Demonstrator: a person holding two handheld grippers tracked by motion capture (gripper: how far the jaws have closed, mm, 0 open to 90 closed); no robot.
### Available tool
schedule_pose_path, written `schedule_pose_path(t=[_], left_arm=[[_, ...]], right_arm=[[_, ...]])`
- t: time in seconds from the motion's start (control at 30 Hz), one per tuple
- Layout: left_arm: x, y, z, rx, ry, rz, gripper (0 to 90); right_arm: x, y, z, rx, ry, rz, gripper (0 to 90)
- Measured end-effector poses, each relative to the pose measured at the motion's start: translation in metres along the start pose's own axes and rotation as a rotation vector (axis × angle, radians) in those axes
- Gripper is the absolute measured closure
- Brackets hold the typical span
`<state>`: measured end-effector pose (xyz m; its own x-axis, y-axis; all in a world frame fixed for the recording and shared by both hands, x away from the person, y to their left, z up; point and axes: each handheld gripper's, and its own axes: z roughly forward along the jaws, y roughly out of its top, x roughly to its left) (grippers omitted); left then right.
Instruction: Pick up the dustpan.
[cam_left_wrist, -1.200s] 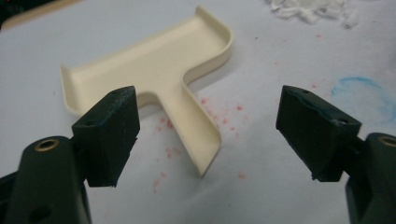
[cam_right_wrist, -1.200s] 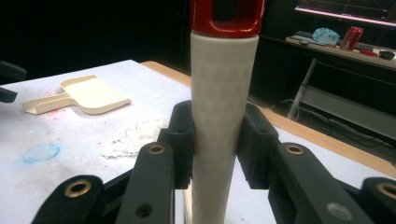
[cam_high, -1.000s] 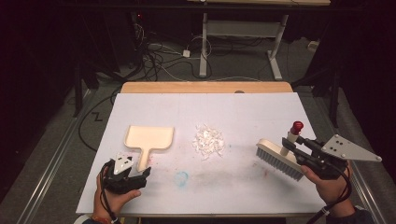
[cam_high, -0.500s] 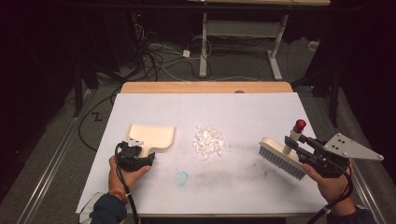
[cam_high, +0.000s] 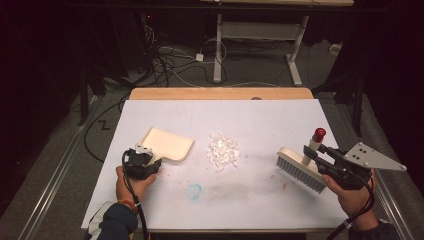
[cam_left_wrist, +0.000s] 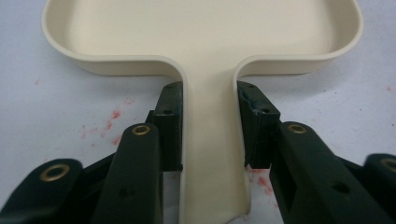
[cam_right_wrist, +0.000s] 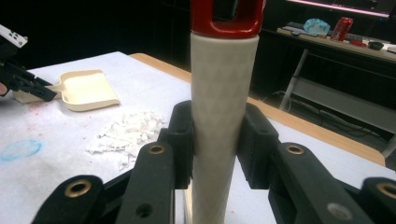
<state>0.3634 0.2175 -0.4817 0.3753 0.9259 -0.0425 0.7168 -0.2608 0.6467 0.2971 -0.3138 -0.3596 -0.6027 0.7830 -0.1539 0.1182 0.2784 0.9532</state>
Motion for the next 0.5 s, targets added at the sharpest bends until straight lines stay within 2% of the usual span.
schedule_pose_path(t=[0.13, 0.17, 0.2, 0.23, 0.27, 0.3, 0.33, 0.37, 0.4, 0.5], left_arm=[[0.002, 0.003, -0.002, 0.016, -0.012, 0.024, 63.8], [0.003, 0.003, -0.003, 0.011, -0.023, 0.025, 63.8], [0.006, 0.003, -0.006, 0.018, -0.053, 0.039, 63.8], [0.007, 0.003, -0.009, 0.022, -0.057, 0.059, 63.9], [0.007, 0.003, -0.011, 0.022, -0.053, 0.07, 63.9], [0.007, 0.003, -0.02, 0.023, -0.052, 0.105, 63.9], [0.007, 0.003, -0.02, 0.023, -0.052, 0.105, 63.8], [0.007, 0.003, -0.029, 0.028, -0.028, 0.138, 63.9], [0.007, 0.003, -0.029, 0.028, -0.028, 0.138, 63.9], [0.007, -0.002, -0.049, 0.031, -0.033, 0.174, 63.9]], right_arm=[[0.0, -0.001, 0.0, 0.001, -0.003, 0.003, 70.2], [0.0, -0.001, 0.001, -0.003, -0.004, 0.005, 70.3], [-0.001, -0.002, 0.001, -0.002, -0.008, 0.004, 70.2], [-0.001, -0.002, 0.001, 0.0, -0.013, 0.007, 70.3], [-0.002, -0.002, 0.002, 0.005, -0.013, 0.01, 70.3], [-0.002, -0.003, 0.002, 0.005, -0.016, 0.014, 70.2], [-0.002, -0.003, 0.002, 0.005, -0.016, 0.014, 70.2], [-0.003, -0.003, 0.002, 0.008, -0.027, 0.02, 70.3], [-0.003, -0.003, 0.002, 0.007, -0.029, 0.021, 70.3], [-0.005, -0.003, 0.001, 0.004, -0.035, 0.027, 70.3]])
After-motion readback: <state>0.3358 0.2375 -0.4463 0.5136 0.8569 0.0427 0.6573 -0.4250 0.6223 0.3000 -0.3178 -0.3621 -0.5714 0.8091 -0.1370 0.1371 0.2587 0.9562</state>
